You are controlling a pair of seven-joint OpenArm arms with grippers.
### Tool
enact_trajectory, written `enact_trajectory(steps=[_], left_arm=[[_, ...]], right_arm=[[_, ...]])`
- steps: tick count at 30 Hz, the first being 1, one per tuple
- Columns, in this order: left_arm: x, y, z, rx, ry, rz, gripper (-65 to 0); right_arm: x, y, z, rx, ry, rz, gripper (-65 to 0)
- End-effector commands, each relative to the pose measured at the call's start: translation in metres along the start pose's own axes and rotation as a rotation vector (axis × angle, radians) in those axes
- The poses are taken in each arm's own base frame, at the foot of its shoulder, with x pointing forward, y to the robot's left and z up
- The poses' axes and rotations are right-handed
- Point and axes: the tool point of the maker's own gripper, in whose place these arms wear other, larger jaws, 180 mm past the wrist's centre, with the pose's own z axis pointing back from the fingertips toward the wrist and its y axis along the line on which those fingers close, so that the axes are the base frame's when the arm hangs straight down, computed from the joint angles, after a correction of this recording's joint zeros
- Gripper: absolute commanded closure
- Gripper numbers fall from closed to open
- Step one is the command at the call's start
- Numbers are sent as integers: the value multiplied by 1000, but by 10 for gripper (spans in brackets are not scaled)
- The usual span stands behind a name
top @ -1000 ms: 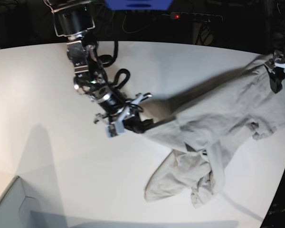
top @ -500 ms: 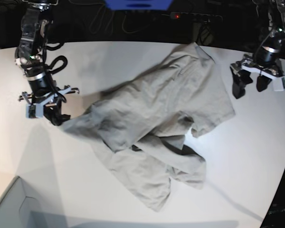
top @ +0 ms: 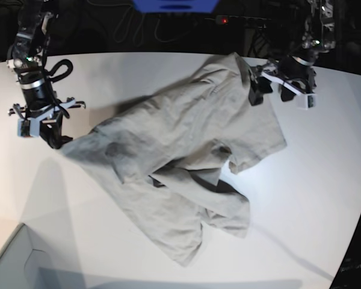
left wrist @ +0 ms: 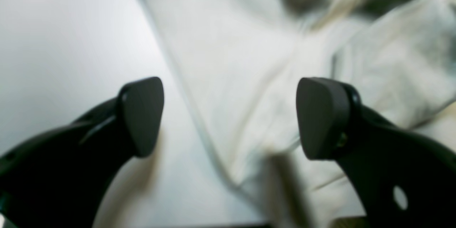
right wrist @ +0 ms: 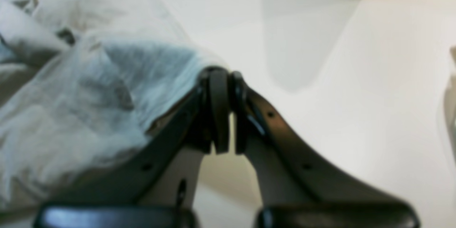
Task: Layout the t-shirt on the table in an organized manner, then fold the t-shirt properly
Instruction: 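Grasp the shirt edge with the right gripper, left gripper regrasps nearby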
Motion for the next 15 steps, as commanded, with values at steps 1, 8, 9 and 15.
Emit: enact_trajectory(steps=[1, 8, 9, 15], left_arm=[[7, -4, -4, -17, -30, 2, -564], [-13, -10, -15, -13, 6, 57, -565], [-16, -15, -17, -22, 14, 61, -565], [-24, -42, -31, -99, 54, 34, -534]], right_arm=[[17, -1, -1, 8, -59, 11, 0], [13, -1, 1, 7, -49, 12, 0], [13, -1, 1, 7, -49, 12, 0], [13, 0, 2, 9, -48, 12, 0]])
